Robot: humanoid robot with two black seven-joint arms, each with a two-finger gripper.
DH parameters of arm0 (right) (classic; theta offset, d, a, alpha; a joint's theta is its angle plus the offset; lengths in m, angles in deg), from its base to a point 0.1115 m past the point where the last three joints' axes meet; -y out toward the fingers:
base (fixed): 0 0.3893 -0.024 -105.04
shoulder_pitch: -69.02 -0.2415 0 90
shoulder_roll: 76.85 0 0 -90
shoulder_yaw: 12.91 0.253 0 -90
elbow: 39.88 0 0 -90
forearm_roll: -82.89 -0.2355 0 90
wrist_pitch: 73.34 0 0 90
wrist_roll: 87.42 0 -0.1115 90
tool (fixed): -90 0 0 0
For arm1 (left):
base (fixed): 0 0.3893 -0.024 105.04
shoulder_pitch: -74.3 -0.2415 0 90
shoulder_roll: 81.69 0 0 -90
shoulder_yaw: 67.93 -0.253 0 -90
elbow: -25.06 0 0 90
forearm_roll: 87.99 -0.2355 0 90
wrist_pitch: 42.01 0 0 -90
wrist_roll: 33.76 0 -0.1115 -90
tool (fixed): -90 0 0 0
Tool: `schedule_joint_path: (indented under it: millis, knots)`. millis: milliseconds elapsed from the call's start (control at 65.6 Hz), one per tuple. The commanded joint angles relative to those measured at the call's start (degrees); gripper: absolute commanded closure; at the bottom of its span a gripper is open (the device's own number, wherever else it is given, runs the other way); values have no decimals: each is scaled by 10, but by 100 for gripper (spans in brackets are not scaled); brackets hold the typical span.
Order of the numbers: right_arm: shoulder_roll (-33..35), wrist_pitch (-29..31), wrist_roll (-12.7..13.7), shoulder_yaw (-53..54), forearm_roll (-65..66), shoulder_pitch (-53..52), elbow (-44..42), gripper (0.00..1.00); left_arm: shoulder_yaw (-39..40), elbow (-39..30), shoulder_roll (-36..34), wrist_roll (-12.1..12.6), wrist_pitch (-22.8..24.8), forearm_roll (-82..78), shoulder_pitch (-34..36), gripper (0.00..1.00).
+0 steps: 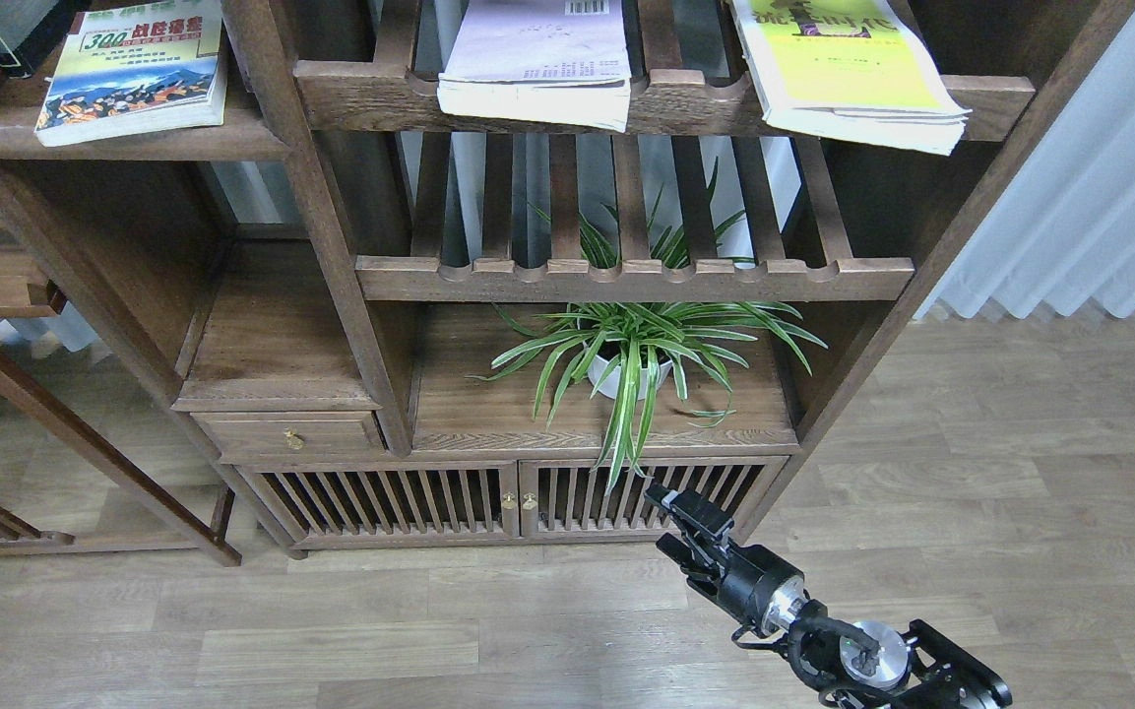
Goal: Organize books on shelf
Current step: 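Place the small blue book on the upper shelf with the left gripper, then withdraw the left gripper down from the upper shelf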
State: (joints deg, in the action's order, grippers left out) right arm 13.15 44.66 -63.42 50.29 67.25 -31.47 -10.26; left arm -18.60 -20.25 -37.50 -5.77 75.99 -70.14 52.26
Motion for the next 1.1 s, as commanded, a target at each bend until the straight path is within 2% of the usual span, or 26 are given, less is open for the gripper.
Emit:
schedule_joint_path:
  millis: [0, 91, 213, 335, 457, 945, 1051, 1082]
  knots:
    - [0, 0, 0, 0, 0, 0, 0, 1, 4, 0, -22, 0, 0, 3, -29, 1]
    - [0, 0, 0, -1, 0, 0, 0, 1, 8, -5, -32, 0, 0, 9, -46, 1]
    - [0, 0, 0, -2, 0, 0, 0, 1, 13, -62, -54, -4, 0, 24, -68, 1]
    - [0, 0, 0, -3, -1, -1, 0, 1, 15, -111, -54, -14, 0, 28, -105, 1]
    - [0, 0, 0, -3, -1, -1, 0, 1, 14, -132, -43, -21, 0, 28, -129, 1]
    - [0, 0, 1, 0, -1, -1, 1, 1, 6, -176, 101, -18, 0, 22, -159, 3]
    - [0, 0, 0, 0, -1, -1, 2, 1, 6, -176, 149, -16, 0, 20, -180, 4]
    - [0, 0, 0, 0, -2, -1, 3, 1, 6, -176, 185, -14, 0, 19, -205, 5]
